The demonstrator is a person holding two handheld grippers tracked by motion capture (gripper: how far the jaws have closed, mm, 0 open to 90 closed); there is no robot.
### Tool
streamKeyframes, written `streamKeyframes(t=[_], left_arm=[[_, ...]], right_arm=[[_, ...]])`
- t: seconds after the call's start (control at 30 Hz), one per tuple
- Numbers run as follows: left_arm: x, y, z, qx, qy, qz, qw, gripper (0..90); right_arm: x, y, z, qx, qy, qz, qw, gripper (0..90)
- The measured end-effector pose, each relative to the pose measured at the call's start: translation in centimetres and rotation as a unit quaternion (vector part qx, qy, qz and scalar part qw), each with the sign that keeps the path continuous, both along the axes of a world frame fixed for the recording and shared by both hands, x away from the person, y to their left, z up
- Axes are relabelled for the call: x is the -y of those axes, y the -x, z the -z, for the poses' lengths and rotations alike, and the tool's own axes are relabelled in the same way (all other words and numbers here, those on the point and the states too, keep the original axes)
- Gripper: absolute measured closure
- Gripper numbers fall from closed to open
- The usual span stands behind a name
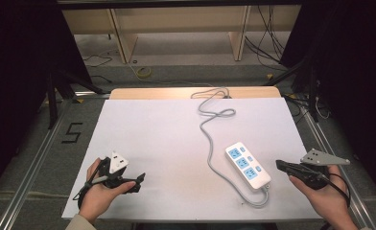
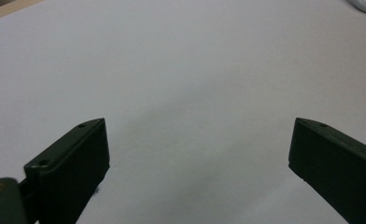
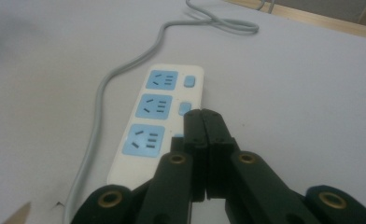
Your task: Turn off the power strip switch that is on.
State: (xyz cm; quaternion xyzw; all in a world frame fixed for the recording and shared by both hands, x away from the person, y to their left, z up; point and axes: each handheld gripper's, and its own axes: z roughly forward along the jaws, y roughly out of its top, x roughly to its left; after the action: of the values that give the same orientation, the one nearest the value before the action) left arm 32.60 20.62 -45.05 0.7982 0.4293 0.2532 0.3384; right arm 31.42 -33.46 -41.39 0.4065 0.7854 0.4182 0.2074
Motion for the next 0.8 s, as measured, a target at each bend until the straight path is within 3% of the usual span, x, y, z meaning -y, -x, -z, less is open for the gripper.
streamKeyframes(t=[0.8], left_arm=[[0.2,-0.1,0.0,0.002,-0.003,-0.002,1.0,5.3]], right_arm=[[-1.0,-1.5,-0.2,-0.023,0.02,0.001,0.9995,90.0]])
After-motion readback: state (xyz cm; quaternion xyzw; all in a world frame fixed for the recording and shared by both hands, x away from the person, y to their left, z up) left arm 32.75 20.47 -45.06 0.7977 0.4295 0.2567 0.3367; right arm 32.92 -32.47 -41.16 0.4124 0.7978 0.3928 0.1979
